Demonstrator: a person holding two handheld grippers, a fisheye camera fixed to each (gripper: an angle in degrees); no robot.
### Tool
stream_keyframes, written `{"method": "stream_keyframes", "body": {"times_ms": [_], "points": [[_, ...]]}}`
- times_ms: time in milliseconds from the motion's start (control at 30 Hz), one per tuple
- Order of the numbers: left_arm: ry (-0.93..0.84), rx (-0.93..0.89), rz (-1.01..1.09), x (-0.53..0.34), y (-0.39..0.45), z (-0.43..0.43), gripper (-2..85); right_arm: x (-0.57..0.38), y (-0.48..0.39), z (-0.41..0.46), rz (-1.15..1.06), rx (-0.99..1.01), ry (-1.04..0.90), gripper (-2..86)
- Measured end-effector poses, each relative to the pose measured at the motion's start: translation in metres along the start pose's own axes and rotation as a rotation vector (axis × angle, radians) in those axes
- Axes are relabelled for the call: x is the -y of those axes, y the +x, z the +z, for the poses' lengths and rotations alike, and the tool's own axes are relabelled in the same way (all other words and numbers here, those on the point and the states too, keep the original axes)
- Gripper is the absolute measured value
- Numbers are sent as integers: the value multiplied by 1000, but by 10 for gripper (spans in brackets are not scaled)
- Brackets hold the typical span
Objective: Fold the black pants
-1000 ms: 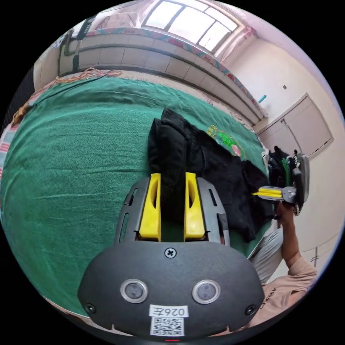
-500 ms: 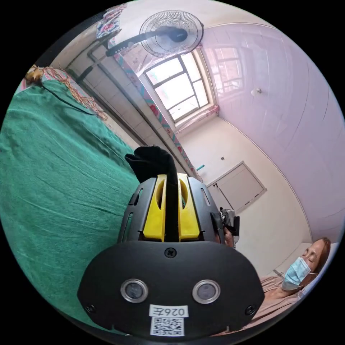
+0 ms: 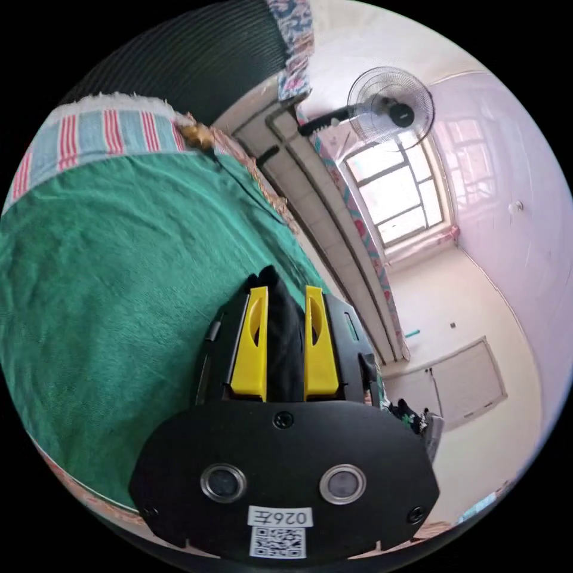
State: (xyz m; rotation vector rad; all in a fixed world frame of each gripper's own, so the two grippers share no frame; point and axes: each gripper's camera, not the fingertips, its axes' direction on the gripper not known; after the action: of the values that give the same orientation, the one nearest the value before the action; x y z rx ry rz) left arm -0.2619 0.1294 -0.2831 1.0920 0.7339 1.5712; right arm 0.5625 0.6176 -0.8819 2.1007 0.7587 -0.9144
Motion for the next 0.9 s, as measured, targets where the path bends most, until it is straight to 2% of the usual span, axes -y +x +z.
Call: {"method": "stream_keyframes", "body": {"times_ms": [100,167,267,367,400,467,600,667,767,900], "points": [[131,88,157,-4,49,-24,84,-31,2,-37,14,-10,148,38],[91,120,296,-5,85,-12,81,-57,-34,-35,-89,70,171,37],[-121,156,480,-11,135,50,92,-95,-115,11,-280,101,78,37],[-463,273,565,-32,160,145,128,-147,-198,76,-457,78,-17,50],[-631,347,591,-49,161,187,135,-158,-212,89,-482,72,-33,53],[-542,476,766,-74,184,202,135,-204,-260,147,-571,54,-111,75],[-570,601,917,-90,222,218,79,-281,-321,252,-716,42,-347,99],[-548,595,921,-88,225,215,47,-322,-345,256,-781,-21,-336,72],[-529,475,835,-69,222,205,13,-369,-357,252,-833,-28,-334,1],[-438,221,676,-38,212,174,0,-416,-359,226,-855,-38,-307,-14]]}}
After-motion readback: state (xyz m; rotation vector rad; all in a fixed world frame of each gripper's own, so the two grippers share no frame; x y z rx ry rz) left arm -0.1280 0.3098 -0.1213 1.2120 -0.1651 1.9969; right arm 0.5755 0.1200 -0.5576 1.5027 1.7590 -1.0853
